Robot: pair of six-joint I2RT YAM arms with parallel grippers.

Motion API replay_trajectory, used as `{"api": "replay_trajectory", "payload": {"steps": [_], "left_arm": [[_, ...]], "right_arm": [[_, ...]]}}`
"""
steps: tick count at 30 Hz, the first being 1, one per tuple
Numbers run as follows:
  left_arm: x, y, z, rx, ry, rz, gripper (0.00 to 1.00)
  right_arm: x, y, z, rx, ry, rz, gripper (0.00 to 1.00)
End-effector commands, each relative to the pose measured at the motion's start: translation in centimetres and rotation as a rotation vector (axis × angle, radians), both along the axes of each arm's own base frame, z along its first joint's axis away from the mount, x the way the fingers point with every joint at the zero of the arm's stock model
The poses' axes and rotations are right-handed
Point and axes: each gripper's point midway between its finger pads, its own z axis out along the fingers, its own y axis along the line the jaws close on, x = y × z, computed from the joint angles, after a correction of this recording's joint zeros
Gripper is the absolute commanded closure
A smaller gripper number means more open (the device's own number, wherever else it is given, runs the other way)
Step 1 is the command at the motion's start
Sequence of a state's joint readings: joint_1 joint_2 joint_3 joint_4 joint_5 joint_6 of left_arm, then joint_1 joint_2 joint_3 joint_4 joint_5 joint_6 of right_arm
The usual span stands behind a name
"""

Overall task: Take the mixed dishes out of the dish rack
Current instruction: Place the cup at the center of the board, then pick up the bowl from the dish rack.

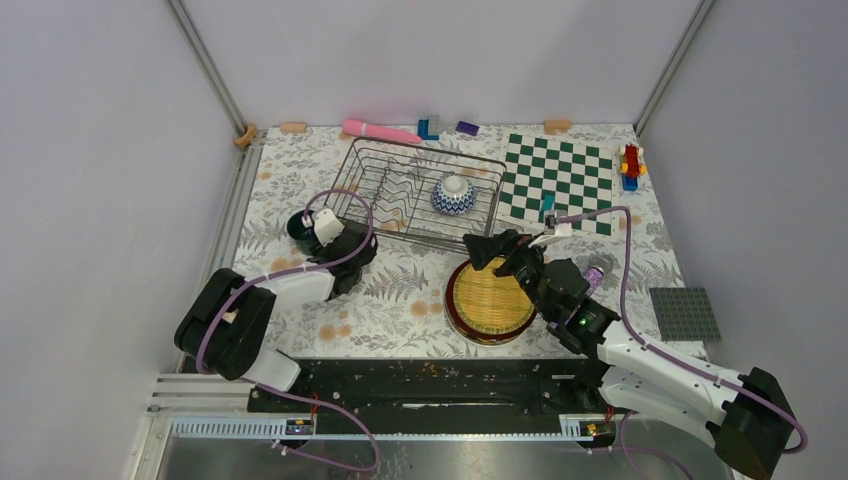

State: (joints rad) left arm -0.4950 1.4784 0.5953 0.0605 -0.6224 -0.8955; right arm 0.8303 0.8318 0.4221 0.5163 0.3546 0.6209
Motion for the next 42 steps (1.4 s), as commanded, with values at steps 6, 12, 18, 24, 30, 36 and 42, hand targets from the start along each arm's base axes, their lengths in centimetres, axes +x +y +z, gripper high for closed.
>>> {"api": "replay_trajectory", "payload": {"steps": [6, 12, 18, 24, 30, 36, 42], "left_arm": [[0.6, -0.7, 5.6, -0.028, -0.156, 0.015, 0.01], [-0.9, -1.3, 9.3, -0.075, -0.248, -0.033, 0.01], [-2.2, -3.7, 13.6, -0.161, -0.362, -0.234, 0.01], [-2.8, -5.5, 16.6, -0.174, -0.415, -0.379, 0.01], [-2.2, -5.7, 17.7, -0.145, -0.436, -0.396, 0.01], [-1.1, -5.8, 17.7, -0.101, -0.419, -0.387, 0.01], [-0.4, -5.8, 17.6, -0.083, -0.419, -0.379, 0.01]], "right_arm": [[0.9, -0.5, 2.2, -0.032, -0.005, -0.057, 0.00], [1.7, -0.5, 1.7, -0.182, 0.054, -0.077, 0.00], [3.7, -0.1, 0.9, -0.390, 0.147, -0.112, 0.00], [8.2, 2.1, -0.9, -0.544, 0.295, -0.012, 0.00], [13.9, 3.7, -3.1, -0.651, 0.379, 0.051, 0.01], [18.9, 5.0, -5.4, -0.750, 0.429, 0.044, 0.05], [22.1, 5.1, -7.9, -0.776, 0.471, 0.016, 0.07]]}}
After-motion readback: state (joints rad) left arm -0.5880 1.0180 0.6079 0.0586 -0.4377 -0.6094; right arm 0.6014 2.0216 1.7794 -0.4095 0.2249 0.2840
